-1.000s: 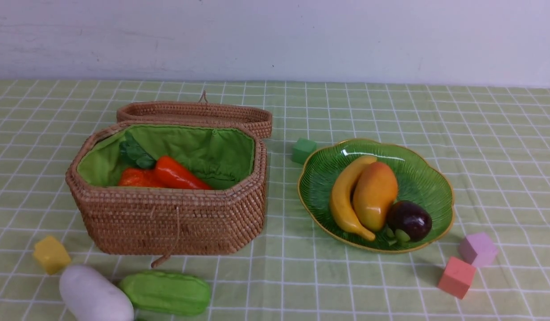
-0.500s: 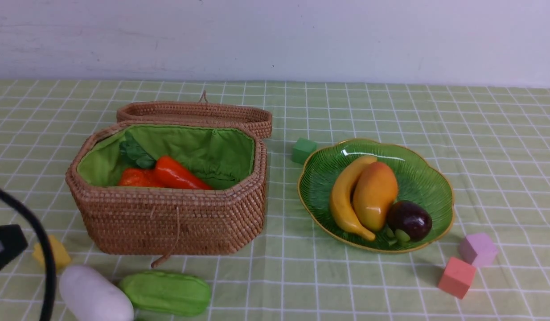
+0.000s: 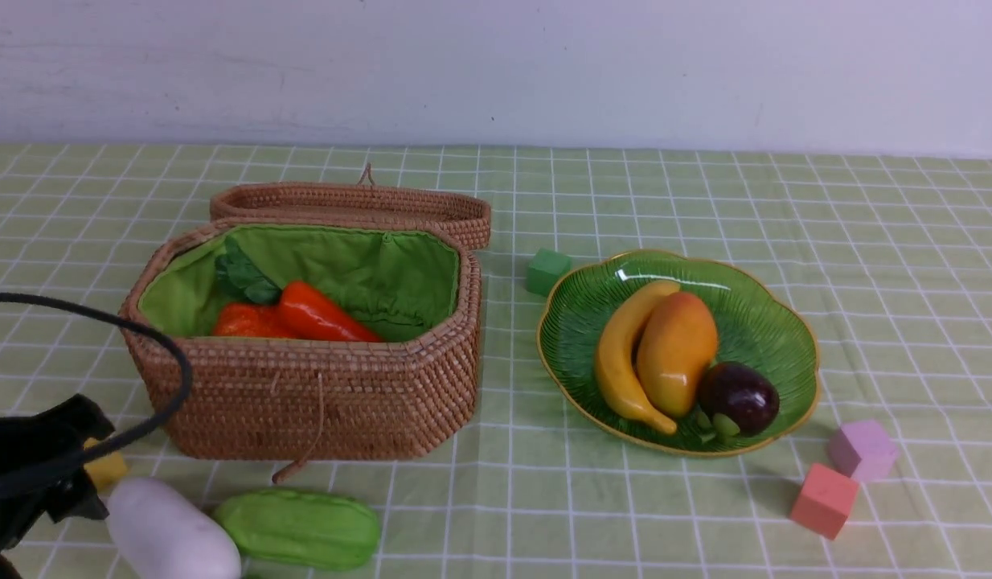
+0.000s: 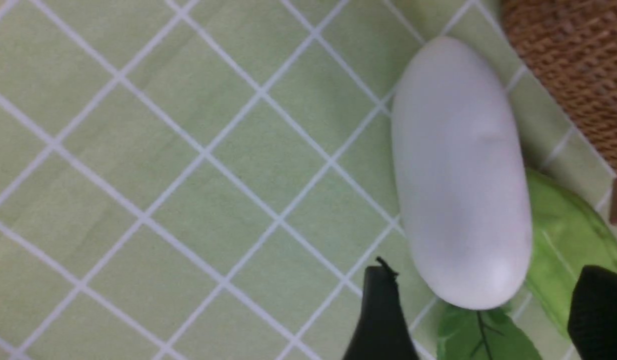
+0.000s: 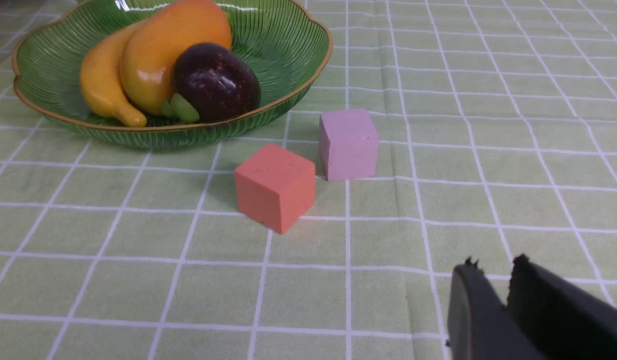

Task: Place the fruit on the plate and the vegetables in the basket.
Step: Take a daikon with your left arm and place it on the basket on the left.

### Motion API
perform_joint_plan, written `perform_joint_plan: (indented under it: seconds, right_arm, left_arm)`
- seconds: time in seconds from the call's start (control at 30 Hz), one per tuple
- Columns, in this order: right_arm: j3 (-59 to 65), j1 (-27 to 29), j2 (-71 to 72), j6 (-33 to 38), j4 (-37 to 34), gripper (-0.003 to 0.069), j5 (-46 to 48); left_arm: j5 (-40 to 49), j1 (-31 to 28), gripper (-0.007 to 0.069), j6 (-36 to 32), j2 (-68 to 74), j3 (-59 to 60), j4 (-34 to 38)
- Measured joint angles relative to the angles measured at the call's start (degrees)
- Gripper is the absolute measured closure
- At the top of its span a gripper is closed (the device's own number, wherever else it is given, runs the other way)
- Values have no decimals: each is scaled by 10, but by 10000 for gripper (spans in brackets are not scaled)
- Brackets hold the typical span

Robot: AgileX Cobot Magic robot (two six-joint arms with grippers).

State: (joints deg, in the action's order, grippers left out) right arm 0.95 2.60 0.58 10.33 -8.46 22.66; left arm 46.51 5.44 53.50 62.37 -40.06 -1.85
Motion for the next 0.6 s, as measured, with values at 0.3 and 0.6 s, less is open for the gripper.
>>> perform_joint_plan:
  seconds: [0.3,0.6]
  right_arm:
    - [0,0,0,0,0,527,0]
    - [0,0,0,0,0,516,0]
  left_arm:
    - [-6,0,70,-37,147,-77,4]
    - [-41,0,68,-38,263,-86,7]
